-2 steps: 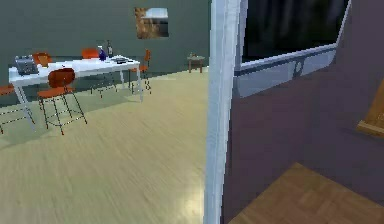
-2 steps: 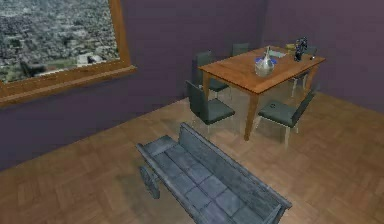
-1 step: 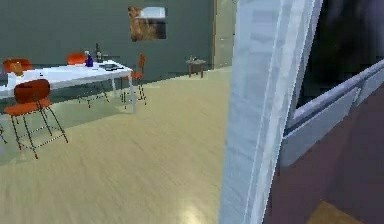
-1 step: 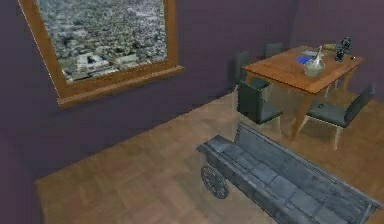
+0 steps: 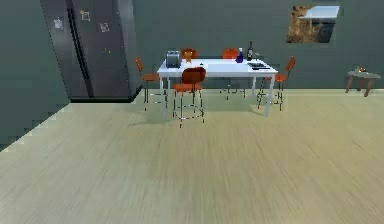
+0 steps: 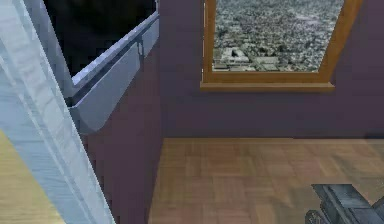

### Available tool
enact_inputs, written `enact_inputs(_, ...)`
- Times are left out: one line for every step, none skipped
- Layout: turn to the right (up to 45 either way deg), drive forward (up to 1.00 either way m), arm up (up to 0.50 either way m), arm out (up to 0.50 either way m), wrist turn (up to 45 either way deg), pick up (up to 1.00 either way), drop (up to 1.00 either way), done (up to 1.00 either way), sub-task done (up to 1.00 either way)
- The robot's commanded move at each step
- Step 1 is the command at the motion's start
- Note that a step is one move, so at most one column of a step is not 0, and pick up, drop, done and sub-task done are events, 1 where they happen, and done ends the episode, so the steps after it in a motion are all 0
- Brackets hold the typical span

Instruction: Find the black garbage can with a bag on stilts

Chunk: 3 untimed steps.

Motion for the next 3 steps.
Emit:
enact_inputs(0.0,0.3,0.0,0.0,0.0,0.0,0.0,0.0,0.0)
enact_inputs(-45.0,0.0,0.0,0.0,0.0,0.0,0.0,0.0,0.0)
enact_inputs(0.0,0.55,0.0,0.0,0.0,0.0,0.0,0.0,0.0)
